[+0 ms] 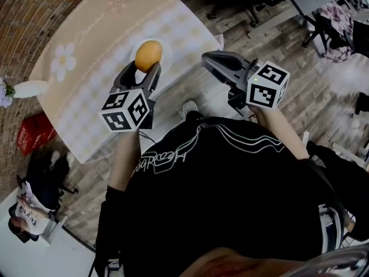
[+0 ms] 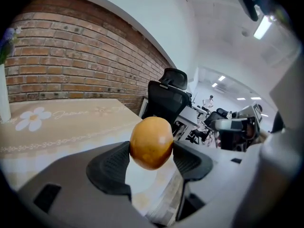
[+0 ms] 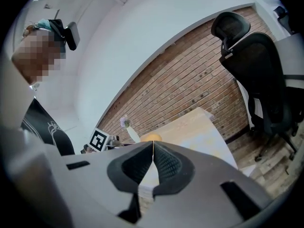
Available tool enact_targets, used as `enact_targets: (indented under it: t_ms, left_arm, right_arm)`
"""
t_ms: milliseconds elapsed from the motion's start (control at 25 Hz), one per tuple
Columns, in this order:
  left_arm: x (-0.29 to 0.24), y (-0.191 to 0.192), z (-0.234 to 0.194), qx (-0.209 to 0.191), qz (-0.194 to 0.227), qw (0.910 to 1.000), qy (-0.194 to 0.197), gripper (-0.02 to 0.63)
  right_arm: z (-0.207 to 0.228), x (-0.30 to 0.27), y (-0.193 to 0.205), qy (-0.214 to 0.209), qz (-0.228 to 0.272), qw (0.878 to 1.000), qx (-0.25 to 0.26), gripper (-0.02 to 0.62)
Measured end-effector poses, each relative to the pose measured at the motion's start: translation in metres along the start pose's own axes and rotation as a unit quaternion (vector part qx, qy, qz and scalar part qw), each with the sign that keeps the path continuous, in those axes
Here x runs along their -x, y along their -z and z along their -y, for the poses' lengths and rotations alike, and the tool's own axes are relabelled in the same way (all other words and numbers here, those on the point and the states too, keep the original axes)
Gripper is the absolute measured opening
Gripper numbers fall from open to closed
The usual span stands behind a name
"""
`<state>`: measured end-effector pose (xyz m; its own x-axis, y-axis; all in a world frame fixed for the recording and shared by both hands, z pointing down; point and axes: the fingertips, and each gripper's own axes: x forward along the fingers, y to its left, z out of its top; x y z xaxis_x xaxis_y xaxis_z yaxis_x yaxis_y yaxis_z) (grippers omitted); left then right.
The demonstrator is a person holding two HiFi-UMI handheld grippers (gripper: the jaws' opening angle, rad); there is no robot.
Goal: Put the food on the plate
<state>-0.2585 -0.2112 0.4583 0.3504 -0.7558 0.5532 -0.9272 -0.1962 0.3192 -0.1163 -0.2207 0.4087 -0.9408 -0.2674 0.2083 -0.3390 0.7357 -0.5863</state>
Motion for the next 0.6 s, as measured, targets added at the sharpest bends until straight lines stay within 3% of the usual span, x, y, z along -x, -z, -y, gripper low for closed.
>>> enact_targets:
  t_ms: [600]
  left_arm:
    - [-0.045,0.040,-0.046,0.004,-0.045,0.9990,-0.007,0.281]
  right_arm:
    - [0.032,-0.019,0.015,0.030,-0.016,0.999,-0.031,-0.003]
